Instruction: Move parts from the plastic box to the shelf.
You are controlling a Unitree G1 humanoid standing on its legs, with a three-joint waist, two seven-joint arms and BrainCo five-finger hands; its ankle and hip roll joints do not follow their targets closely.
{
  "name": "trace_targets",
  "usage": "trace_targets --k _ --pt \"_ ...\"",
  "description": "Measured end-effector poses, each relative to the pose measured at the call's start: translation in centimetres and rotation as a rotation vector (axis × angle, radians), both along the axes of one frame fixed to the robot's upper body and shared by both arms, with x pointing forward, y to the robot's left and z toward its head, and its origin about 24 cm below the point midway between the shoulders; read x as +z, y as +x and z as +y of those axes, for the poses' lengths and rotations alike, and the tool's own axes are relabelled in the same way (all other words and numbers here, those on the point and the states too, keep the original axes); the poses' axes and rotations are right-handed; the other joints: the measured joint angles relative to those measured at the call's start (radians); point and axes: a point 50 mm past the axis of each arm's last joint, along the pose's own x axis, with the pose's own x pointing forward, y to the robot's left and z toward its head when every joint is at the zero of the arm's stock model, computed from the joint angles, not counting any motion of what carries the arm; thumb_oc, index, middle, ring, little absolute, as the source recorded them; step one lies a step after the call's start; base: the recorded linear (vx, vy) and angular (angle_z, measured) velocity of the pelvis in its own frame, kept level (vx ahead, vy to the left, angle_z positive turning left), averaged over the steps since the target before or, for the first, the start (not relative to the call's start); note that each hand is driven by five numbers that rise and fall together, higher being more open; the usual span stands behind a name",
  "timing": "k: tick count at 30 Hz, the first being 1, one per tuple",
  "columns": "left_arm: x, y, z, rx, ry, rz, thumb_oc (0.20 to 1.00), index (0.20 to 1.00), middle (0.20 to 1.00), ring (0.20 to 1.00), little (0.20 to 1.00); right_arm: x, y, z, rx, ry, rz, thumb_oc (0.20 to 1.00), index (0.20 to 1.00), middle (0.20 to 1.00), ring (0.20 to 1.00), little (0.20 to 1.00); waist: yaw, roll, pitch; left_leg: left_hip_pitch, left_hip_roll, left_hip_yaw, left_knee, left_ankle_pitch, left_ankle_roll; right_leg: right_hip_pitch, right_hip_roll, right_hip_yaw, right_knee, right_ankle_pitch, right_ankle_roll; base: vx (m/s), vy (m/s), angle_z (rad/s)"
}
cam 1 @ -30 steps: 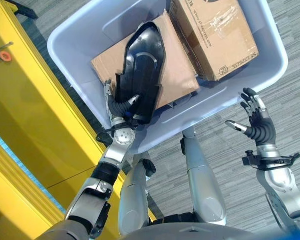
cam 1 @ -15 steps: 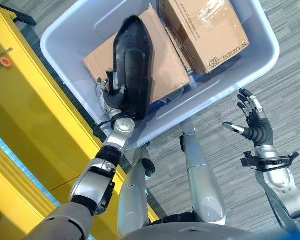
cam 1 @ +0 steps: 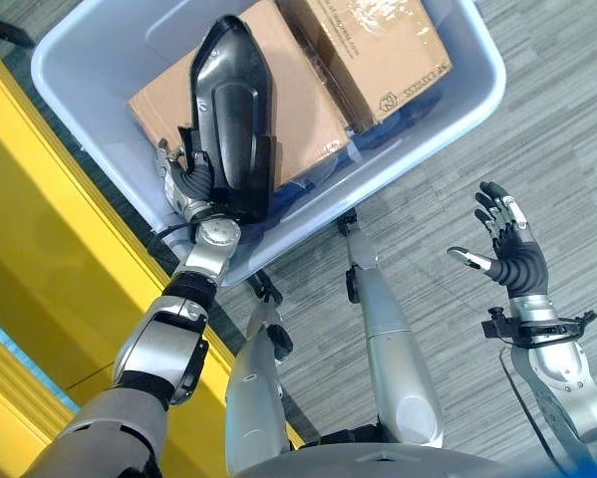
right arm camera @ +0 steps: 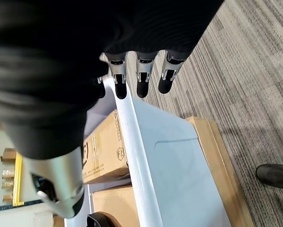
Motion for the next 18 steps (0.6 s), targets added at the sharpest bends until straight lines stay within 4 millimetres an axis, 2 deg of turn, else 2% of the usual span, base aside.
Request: trace_targets --k 1,2,4,7,9,12,15,18 --pt "-0.1 0.0 -0.2 -0.021 -0.001 0.01 0.2 0.2 0.2 0.2 0.2 -0.3 -0.2 -0.1 -0.003 -0.001 0.016 1.0 1.0 1.0 1.0 1.0 0.004 -0.013 -0.014 0.009 -0.002 0.001 -0.004 0.007 -0.006 0.015 -0.002 -0.008 -0.03 0.028 -0.047 0.01 0.019 0.39" --pt "-0.2 0.0 -0.1 -0.022 0.0 0.014 0.2 0.2 0.2 0.2 0.2 -0.1 -0.2 -0.1 0.001 -0.006 0.005 1.0 1.0 1.0 1.0 1.0 0.019 -0.013 -0.018 0.011 0.01 0.003 -0.005 0.024 -0.003 0.021 0.013 -0.008 -0.045 0.032 -0.047 0.0 0.0 0.0" --pt "-0.7 -0.2 0.0 -0.015 -0.007 0.034 0.2 0.2 0.2 0.2 0.2 0.4 0.3 0.0 0.008 -0.007 -0.017 1.0 1.0 1.0 1.0 1.0 0.022 -0.013 -0.018 0.041 0.006 0.007 -0.028 0.045 -0.014 0.044 0.015 -0.007 -0.056 0.047 -0.041 0.01 0.029 -0.22" --pt "-1.8 -0.4 -0.8 -0.058 -0.026 0.075 0.2 0.2 0.2 0.2 0.2 0.4 0.3 0.1 0.015 -0.007 -0.016 1.0 1.0 1.0 1.0 1.0 0.02 -0.011 -0.029 0.073 -0.009 0.002 -0.037 0.046 -0.016 0.087 0.001 -0.01 -0.072 0.055 -0.054 0.01 0.019 0.1" --pt "-1.7 -0.4 -1.5 -0.114 -0.054 0.065 0.2 0.2 0.2 0.2 0.2 0.4 0.3 0.2 0.022 -0.009 -0.016 1.0 1.0 1.0 1.0 1.0 0.024 -0.01 -0.031 0.092 -0.023 -0.001 -0.052 0.046 -0.014 0.109 -0.012 -0.018 -0.084 0.07 -0.074 0.02 0.021 0.13" --pt "-2.1 -0.4 -2.2 -0.144 -0.083 0.079 0.2 0.2 0.2 0.2 0.2 0.4 0.3 0.2 0.028 -0.01 -0.016 1.0 1.0 1.0 1.0 1.0 0.026 -0.01 -0.032 0.11 -0.034 -0.003 -0.054 0.042 -0.008 0.135 -0.023 -0.019 -0.091 0.07 -0.074 0.03 0.02 0.05" --pt "-2.4 -1.3 -2.3 -0.188 -0.121 0.086 0.2 0.2 0.2 0.2 0.2 0.3 0.4 0.2 0.028 -0.012 -0.01 1.0 1.0 1.0 1.0 1.0 0.032 -0.01 -0.034 0.139 -0.035 -0.003 -0.063 0.041 -0.006 0.16 -0.027 -0.027 -0.094 0.07 -0.075 0.03 0.013 0.0" --pt "-4.1 -2.9 -2.9 -0.236 -0.164 0.112 0.2 0.2 0.2 0.2 0.2 0.2 0.4 0.2 0.028 -0.013 -0.002 1.0 1.0 1.0 1.0 1.0 0.032 -0.01 -0.046 0.178 -0.031 -0.008 -0.068 0.041 -0.006 0.206 -0.024 -0.03 -0.102 0.068 -0.074 0.03 0.008 0.01"
